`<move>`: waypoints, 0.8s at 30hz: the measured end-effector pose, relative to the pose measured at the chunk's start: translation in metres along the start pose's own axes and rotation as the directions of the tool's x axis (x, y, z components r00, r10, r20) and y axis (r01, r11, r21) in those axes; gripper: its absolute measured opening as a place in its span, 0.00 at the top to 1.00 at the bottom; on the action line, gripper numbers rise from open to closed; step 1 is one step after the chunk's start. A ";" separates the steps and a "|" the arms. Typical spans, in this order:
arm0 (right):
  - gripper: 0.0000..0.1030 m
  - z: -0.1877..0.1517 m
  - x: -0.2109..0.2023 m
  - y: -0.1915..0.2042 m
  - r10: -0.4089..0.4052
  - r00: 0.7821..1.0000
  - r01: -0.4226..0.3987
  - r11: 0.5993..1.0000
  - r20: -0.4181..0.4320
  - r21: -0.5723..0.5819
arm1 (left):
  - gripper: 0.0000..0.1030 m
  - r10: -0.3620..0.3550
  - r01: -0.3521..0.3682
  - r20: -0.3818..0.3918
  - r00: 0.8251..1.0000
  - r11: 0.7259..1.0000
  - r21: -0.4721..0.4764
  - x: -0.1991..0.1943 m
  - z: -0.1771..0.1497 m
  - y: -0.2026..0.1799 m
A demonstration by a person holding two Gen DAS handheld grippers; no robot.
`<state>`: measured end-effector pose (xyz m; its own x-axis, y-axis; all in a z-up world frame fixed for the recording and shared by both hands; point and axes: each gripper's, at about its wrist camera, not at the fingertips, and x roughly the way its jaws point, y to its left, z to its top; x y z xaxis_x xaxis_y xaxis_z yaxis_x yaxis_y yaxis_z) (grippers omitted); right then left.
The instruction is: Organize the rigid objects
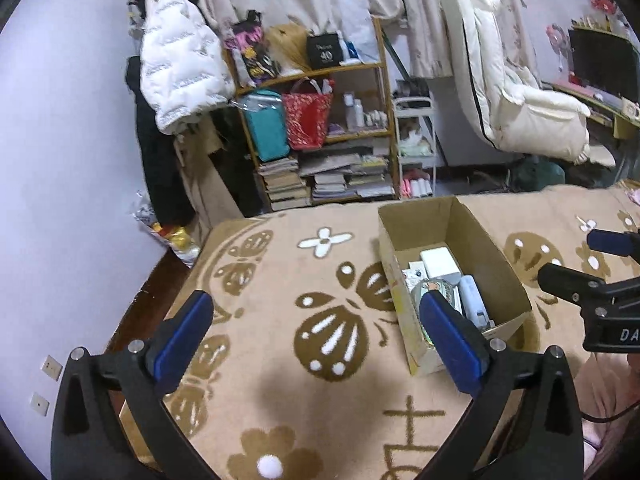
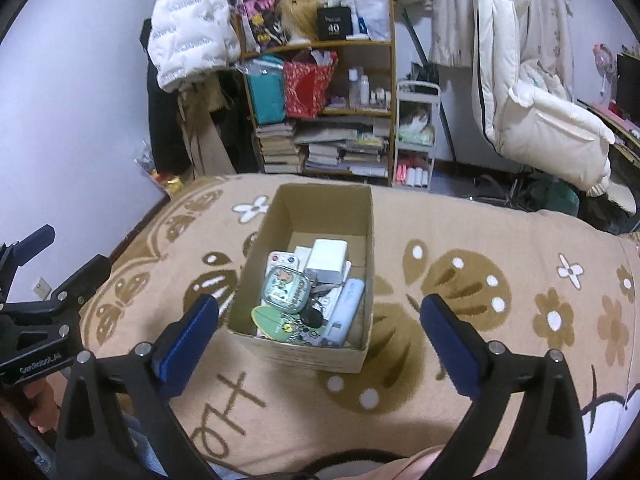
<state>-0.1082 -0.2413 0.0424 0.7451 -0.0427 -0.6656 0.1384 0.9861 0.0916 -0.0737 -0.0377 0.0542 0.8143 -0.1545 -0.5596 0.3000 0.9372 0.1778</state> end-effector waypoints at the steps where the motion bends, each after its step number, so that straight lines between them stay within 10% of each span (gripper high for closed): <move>1: 0.00 -0.002 -0.003 0.002 0.005 1.000 -0.005 1.000 0.008 0.002 | 0.01 0.011 -0.011 0.010 1.000 1.000 -0.006 -0.003 -0.002 0.001; 24: 0.00 -0.028 0.002 0.002 0.027 0.999 -0.028 0.999 0.021 0.039 | 0.01 0.028 -0.028 -0.011 1.000 0.998 -0.060 -0.010 -0.028 0.013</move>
<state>-0.1247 -0.2353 0.0207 0.7619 -0.0192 -0.6474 0.1428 0.9799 0.1390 -0.0915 -0.0158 0.0393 0.8166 -0.1251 -0.5635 0.2466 0.9583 0.1446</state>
